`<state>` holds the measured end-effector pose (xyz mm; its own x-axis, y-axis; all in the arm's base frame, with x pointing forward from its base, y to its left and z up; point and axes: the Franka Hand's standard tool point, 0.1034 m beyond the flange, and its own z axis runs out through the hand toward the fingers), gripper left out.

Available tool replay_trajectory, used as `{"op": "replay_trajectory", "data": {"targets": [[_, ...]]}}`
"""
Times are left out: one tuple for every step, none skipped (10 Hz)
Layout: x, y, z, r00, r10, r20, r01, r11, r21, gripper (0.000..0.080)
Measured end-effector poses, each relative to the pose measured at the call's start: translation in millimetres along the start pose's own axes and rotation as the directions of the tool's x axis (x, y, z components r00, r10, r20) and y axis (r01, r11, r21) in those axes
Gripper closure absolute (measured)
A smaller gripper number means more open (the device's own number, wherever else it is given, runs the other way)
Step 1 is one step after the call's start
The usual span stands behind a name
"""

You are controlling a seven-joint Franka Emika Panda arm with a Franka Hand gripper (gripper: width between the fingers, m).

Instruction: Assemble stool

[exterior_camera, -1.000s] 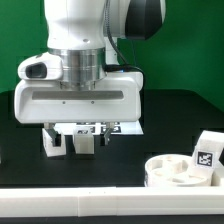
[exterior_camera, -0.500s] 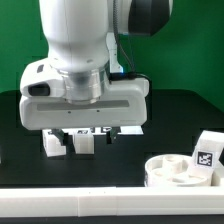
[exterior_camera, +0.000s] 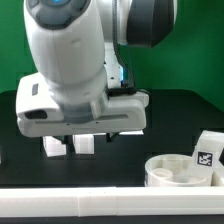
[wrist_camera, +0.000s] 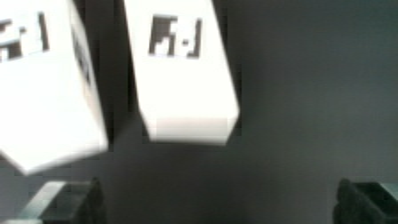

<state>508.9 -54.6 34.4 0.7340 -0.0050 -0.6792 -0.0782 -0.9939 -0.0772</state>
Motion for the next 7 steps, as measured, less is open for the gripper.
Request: {"op": "replay_trajectory", "data": {"targets": [[1.2,4.9,4.0,0.997,0.016,0.080,-0.014,1.000,-0.021,0.0150],[0.8,7.3,10.0,0.993,0.015,0.114,-0.010,0.999,-0.041,0.0150],[-7.7,8.7,18.7,0.981,0.026,0.190,-0.020,0.999,-0.032,0.0150],[-0.7,9.8,17.7,0.985,0.025,0.173,-0.019,0.999,-0.035,0.0150],[-1.1,9.4,16.7,0.985,0.024,0.171,-0.019,0.999,-0.035,0.0150],[-1.2,9.6,17.7,0.985,0.025,0.173,-0.019,0.999,-0.034,0.0150],[-1.3,9.7,18.2,0.984,0.025,0.174,-0.019,0.999,-0.034,0.0150]]}}
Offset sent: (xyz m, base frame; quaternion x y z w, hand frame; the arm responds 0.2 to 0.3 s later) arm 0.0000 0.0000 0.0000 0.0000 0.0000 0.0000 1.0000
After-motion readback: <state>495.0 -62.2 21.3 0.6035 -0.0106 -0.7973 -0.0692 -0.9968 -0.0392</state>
